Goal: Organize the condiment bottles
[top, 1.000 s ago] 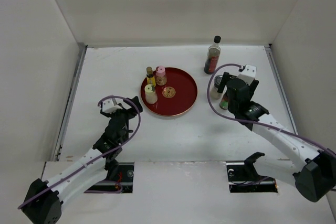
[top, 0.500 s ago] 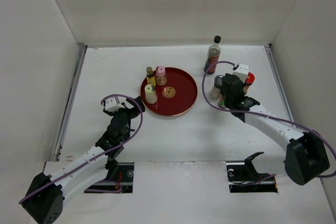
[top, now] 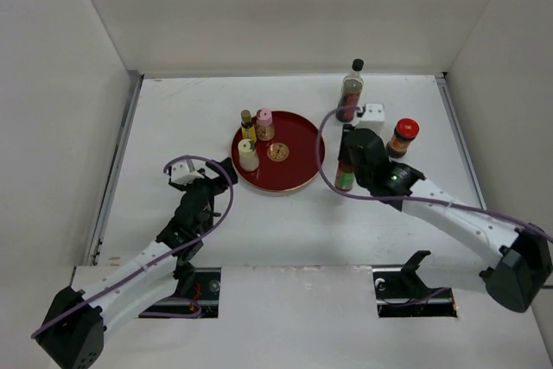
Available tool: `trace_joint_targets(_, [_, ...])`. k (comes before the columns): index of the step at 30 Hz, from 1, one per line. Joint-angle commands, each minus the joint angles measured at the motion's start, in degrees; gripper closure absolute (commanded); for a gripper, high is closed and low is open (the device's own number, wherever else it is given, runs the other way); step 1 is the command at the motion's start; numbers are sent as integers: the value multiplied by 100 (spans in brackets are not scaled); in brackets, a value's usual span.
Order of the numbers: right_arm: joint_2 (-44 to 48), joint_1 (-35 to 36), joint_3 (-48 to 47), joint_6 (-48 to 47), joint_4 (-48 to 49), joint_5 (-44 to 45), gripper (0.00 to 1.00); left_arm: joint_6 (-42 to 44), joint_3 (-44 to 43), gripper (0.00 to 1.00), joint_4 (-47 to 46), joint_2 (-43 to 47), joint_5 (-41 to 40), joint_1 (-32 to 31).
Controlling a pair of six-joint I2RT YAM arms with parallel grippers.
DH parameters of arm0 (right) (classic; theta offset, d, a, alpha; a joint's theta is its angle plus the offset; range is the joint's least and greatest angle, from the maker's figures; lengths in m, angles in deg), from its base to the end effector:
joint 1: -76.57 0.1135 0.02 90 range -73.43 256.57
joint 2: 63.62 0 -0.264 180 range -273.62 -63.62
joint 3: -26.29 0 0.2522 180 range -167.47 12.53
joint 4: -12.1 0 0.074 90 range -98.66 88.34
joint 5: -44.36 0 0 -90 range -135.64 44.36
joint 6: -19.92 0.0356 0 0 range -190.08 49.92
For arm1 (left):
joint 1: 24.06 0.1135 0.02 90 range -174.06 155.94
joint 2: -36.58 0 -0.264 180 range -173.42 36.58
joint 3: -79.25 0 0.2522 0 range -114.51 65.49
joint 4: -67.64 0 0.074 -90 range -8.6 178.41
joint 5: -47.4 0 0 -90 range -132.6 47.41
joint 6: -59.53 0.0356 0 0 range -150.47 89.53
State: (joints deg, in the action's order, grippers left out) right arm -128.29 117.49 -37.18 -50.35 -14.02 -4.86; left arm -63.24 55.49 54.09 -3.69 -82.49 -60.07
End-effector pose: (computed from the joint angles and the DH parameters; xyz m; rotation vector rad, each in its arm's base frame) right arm 0.2033 0.1455 0.3005 0.0726 1.9245 -0.0251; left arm 0.1441 -0.0765 0.2072 -0.4850 1.5483 -0.3634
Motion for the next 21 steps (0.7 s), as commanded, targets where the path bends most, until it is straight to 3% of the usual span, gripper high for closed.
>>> trace_joint_targets(1, [-650,183,-1003,-12,1181,-473,71,-71,95,10,-275,160,52,55])
trace_joint_targets(7, [-2258,192,-2190,-565,2315,-1000,71,-71,165,10,-301,178,26,107])
trace_joint_targets(12, [-3534,43,-3227,-909,2633,-1203,70,-98,139,10,-336,-86,52,125])
trace_joint_targets(21, [-4608,-291,-4090,-1085,2818,-1388,68,-124,200,9,-407,-33,96,160])
